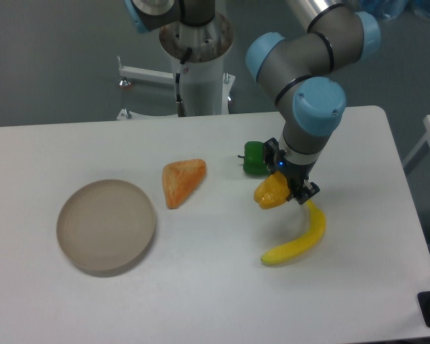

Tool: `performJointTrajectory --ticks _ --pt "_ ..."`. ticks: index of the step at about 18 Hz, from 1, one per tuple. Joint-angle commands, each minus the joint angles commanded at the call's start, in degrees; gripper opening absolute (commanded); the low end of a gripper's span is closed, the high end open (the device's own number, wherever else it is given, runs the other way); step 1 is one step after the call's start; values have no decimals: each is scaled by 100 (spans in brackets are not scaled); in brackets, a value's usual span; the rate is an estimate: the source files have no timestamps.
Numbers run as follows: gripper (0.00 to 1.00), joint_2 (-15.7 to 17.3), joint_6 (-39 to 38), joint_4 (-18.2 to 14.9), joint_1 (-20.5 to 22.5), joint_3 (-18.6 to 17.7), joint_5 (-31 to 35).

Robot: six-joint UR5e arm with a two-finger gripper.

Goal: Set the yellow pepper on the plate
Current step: 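Lift the held yellow bell pepper up from beside the green pepper, then carry the yellow pepper over the beige plate and lower it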

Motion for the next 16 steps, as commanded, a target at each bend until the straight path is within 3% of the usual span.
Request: performJointTrajectory --ticks 6,11,16 --pt "29 0 -105 0 -123 79 -62" --pt "28 324 -456 0 -614 -289 -88" --pt "28 369 -1238 9 -1387 -439 -237"
